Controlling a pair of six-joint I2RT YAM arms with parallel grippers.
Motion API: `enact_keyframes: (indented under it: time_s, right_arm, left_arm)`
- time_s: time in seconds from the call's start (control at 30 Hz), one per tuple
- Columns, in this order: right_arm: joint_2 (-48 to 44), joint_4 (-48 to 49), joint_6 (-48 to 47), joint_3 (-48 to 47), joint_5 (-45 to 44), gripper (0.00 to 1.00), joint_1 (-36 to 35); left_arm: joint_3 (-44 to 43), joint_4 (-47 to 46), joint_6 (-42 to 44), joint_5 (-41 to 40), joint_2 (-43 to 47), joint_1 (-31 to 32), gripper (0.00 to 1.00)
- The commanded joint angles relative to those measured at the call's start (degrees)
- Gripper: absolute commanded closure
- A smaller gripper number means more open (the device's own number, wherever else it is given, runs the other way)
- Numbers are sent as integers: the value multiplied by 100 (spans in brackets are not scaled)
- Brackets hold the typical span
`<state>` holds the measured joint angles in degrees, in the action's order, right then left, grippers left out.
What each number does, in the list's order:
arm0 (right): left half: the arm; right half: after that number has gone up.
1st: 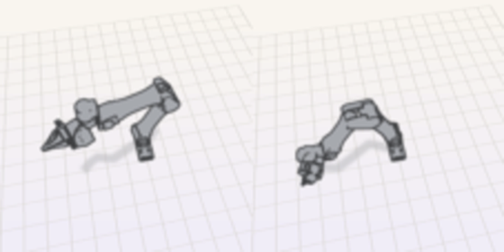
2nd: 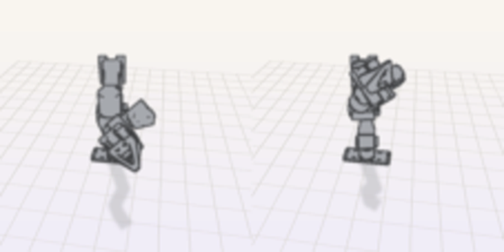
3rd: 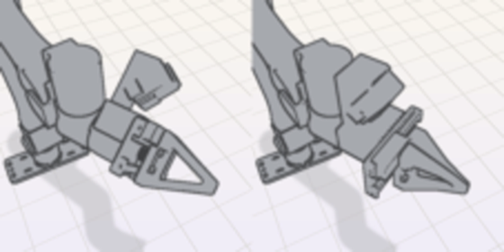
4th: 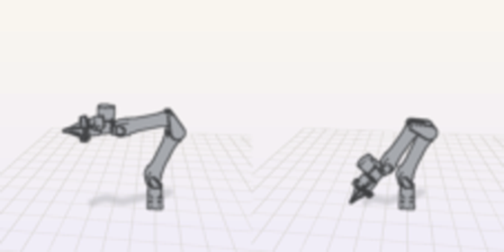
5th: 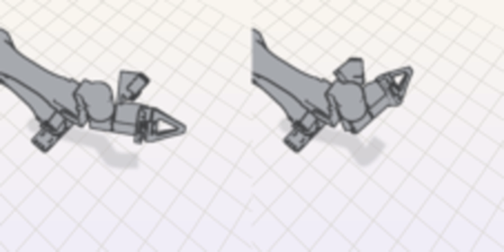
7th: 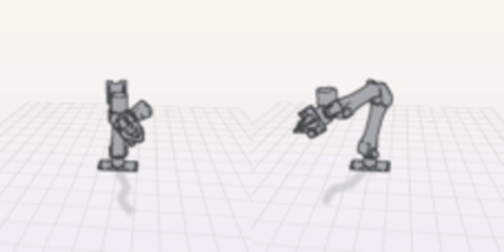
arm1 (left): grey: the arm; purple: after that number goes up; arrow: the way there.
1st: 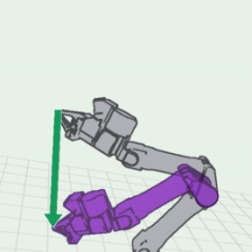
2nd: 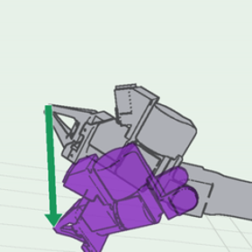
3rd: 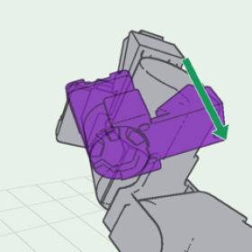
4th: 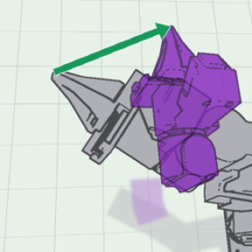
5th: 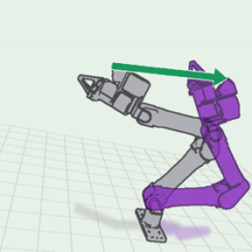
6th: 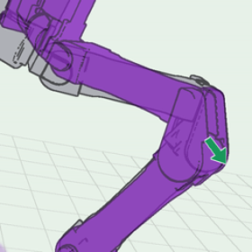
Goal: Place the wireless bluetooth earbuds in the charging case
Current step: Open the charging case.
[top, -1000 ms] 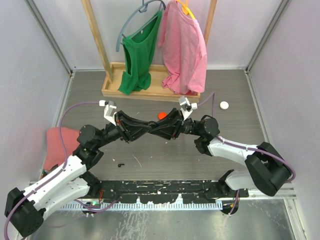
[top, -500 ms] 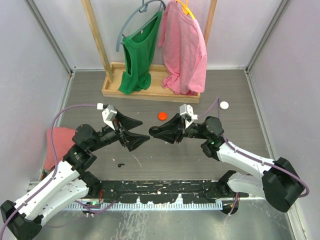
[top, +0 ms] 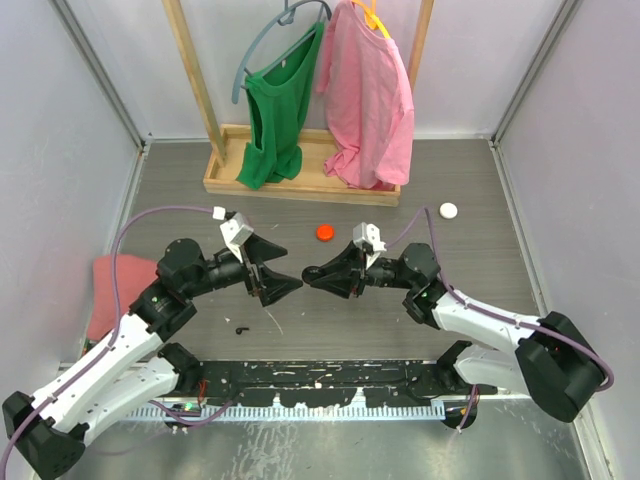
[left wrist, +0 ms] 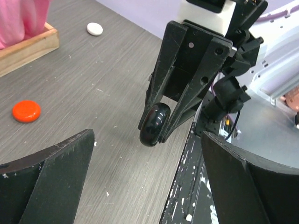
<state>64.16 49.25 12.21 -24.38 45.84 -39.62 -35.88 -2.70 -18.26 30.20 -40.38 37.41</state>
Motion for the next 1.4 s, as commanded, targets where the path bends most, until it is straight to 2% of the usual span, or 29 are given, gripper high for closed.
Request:
enact_keyframes:
  time_s: [0.0, 0.2, 0.3, 0.63, 0.77, 1.1, 1.37]
  right_arm:
    - [104, 938, 152, 216, -148, 91, 19]
    - [221, 1284, 330, 335, -85, 91, 17]
    - [298, 1366, 379, 346, -40, 91, 16]
    - [400, 1518, 467, 348, 50, 91, 18]
    - [413, 1541, 467, 347, 93, 91, 15]
    - [407, 1592, 484, 355, 178, 91, 9]
    - [406, 1663, 537, 362, 256, 91, 7]
  left_arm:
    - [-43, -305, 463, 509, -123, 3, 2]
    - [-92, -331, 882, 698, -554, 0, 0]
    - [-148, -443, 1029, 953, -826, 3, 6]
    - [-225, -563, 1324, 924, -1254, 3, 12]
    - [-227, -578, 1286, 691, -1215, 3, 21]
    - [-120, -816, 860, 164, -1029, 2, 30]
    - [-284, -739, 617, 76, -1074, 8, 34]
